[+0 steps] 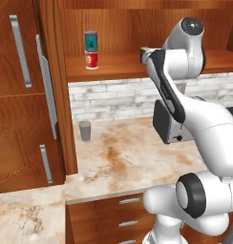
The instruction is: Stack two cans on top of the other two cans in the cabinet.
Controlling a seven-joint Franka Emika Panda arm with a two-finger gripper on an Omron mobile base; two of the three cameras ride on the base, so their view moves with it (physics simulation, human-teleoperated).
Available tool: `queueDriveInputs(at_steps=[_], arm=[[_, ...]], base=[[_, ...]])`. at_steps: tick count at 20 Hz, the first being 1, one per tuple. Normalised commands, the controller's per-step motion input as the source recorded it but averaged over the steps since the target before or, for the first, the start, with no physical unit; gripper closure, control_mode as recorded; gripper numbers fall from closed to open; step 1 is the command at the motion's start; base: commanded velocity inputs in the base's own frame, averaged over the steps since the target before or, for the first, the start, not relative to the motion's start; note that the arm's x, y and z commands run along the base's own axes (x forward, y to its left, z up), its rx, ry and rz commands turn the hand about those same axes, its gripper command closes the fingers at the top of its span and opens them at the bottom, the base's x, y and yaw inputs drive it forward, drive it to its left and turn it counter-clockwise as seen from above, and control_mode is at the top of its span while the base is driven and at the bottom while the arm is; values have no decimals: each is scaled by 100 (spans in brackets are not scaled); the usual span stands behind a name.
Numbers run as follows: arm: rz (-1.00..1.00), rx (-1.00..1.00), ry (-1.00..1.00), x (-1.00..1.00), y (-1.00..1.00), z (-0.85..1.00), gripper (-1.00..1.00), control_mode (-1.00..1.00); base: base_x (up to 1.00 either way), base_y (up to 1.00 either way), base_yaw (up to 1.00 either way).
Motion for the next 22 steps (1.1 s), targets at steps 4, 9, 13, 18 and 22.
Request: queueDriveInputs(at_steps=[4, 9, 13, 18, 22], arm=[[0, 0, -7, 31, -6, -17, -100, -100], [0, 0, 0, 43, -4, -4, -100, -100], [0, 0, 1, 42, -1, 0, -100, -100], [1, 0, 1, 42, 0, 0, -100, -100], [2, 0, 5, 37, 0, 0, -100, -100]], base=[[0, 0, 0], [0, 0, 0], [0, 0, 0], [0, 0, 0], [0, 0, 0]])
